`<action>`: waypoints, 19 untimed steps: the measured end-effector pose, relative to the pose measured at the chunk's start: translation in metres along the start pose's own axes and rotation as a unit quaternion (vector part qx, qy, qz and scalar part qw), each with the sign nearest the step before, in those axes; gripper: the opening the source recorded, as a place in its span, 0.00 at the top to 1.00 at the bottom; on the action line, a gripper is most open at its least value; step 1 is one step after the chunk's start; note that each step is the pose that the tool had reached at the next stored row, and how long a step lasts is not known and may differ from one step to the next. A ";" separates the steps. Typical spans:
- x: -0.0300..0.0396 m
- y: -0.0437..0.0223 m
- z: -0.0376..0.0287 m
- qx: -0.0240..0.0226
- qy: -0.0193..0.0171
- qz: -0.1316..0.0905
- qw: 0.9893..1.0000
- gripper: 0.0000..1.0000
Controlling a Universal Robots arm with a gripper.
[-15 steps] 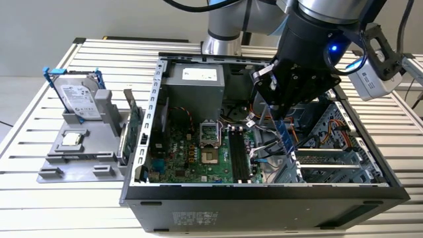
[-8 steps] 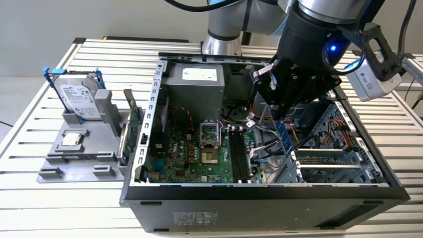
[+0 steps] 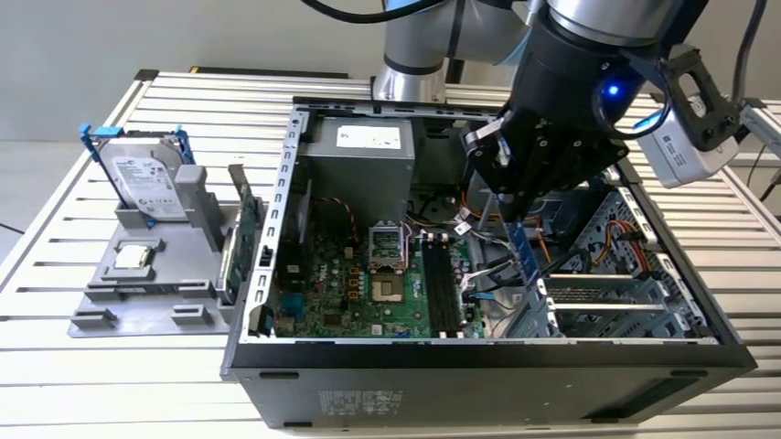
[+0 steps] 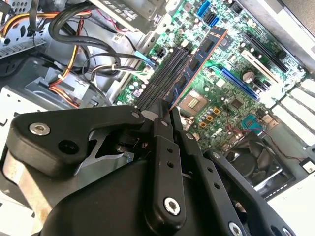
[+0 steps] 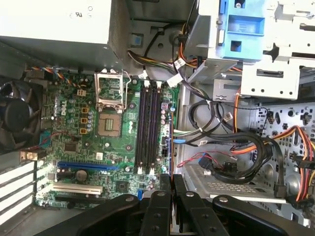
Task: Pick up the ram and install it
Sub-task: 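Insert the ram into the slot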
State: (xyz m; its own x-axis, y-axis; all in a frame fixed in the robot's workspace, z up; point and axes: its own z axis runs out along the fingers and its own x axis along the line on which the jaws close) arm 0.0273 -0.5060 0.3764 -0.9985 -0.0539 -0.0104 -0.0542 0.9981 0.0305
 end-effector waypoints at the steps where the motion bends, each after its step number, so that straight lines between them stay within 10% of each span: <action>1: 0.0000 0.0003 0.0002 0.000 0.000 0.000 1.000 1.00; 19: -0.0004 0.0108 0.0058 0.000 0.000 0.001 1.000 1.00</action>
State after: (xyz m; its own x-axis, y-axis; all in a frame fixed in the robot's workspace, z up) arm 0.0271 -0.4950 0.3709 -0.9986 -0.0526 -0.0105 -0.0529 0.9981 0.0306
